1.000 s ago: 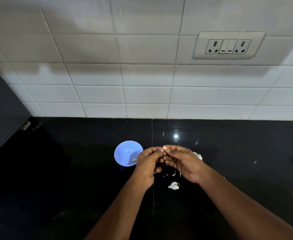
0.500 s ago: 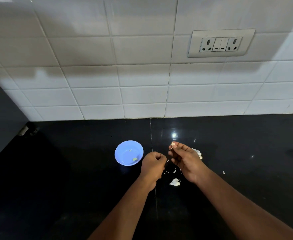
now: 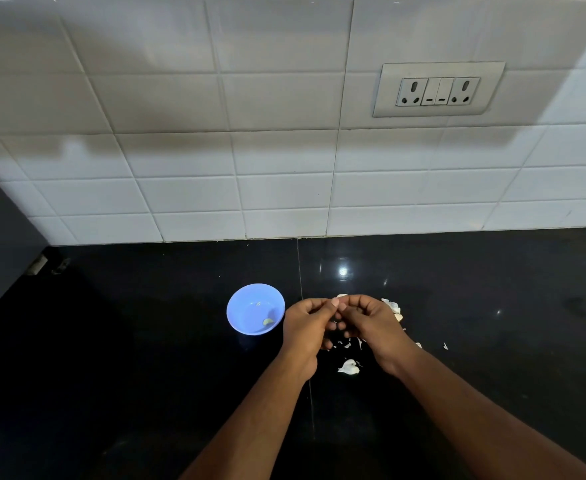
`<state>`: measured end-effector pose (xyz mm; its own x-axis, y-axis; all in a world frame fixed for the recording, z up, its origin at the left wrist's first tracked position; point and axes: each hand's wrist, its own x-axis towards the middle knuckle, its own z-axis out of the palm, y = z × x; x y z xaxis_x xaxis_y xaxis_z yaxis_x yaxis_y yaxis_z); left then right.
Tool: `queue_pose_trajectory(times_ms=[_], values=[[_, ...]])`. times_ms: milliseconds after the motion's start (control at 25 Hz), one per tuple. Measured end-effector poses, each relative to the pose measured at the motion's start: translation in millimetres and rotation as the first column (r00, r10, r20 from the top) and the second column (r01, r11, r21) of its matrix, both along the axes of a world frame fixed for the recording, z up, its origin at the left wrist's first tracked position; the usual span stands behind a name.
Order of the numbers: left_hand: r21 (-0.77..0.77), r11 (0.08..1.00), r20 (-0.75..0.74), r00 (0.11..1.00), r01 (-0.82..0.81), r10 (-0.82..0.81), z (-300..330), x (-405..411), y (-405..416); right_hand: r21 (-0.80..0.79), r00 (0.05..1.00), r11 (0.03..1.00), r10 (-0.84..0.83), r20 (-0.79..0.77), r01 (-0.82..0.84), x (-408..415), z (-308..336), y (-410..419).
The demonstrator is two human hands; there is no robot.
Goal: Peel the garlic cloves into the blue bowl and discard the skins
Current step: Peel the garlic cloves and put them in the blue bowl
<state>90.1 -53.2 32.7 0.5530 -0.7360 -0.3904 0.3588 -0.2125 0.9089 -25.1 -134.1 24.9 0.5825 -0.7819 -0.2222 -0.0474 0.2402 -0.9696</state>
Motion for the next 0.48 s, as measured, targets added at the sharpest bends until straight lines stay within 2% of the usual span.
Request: queue_pose_trajectory(times_ms=[200, 400, 480], values=[[-0.023, 0.998, -0.124, 0.991, -0.051, 0.048, 0.4, -0.4, -0.8, -0.006, 0.999, 0.999, -0.038, 0.022, 0.038, 4.9, -1.0, 0.4], [-0.002, 0.993, -0.191, 0.974, -0.122, 0.119, -0.5, -1.2, -2.0, -0.093, 1.000, 0.996, -0.010, -0.004, 0.010, 6.7, -2.4, 2.5], [-0.002, 0.993, -0.171, 0.979, -0.117, 0.115, -1.1, -0.3, -2.7, -0.109, 1.000, 0.994, 0.009, -0.015, -0.011, 6.5, -1.7, 3.1]])
